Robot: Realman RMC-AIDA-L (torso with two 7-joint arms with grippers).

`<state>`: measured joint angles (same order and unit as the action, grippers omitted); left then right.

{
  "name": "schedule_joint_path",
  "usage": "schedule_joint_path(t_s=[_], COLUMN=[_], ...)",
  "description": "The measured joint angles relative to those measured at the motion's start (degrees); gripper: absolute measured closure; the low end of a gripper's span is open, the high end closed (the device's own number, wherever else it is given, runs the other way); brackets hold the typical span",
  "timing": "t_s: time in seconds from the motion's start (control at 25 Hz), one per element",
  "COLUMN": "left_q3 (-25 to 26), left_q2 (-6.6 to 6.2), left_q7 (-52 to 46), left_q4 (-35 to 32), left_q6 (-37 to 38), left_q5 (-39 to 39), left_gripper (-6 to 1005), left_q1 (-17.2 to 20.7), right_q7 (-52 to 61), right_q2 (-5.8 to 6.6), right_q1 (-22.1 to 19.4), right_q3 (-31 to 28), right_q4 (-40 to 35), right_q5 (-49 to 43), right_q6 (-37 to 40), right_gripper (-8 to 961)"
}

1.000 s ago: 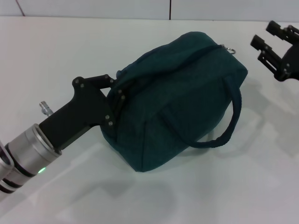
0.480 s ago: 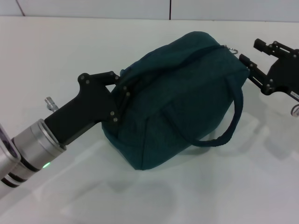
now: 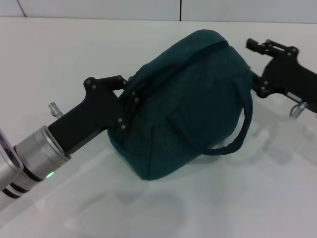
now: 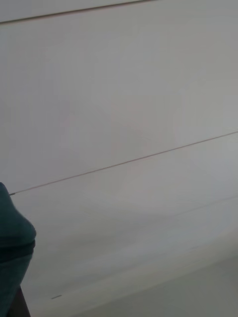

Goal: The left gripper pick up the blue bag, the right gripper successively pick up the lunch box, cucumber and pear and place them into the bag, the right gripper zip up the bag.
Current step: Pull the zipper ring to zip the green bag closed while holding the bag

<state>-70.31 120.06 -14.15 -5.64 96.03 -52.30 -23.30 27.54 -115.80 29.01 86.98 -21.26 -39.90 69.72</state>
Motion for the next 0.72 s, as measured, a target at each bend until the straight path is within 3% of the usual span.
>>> schedule_joint_path(t_s=[0.4, 0.6, 0.72], left_q3=[0.01, 0.08, 0.09], left_q2=[0.00, 0.00, 0.00], left_q7=[0.00, 0.00, 0.00], left_q4=[0.06, -0.10, -0.11], left_q6=[-0.53, -0.58, -0.58], left_q5=[0.34, 0.41, 0.43], left_gripper=[944, 944, 945], left_q1=[-0.61, -0.60, -0.62], right_q7=[-1.26, -3.92, -4.43], right_q2=[-0.22, -0.21, -0.21], right_q1=[0.93, 0.33, 0.25], right_q3=[2.07, 1.85, 1.86], right_q4=[-0.28, -0.28, -0.20], right_q5=[0.44, 1.14, 2.17], right_q6=[0.55, 1.28, 1.32], right_gripper=[500, 598, 787])
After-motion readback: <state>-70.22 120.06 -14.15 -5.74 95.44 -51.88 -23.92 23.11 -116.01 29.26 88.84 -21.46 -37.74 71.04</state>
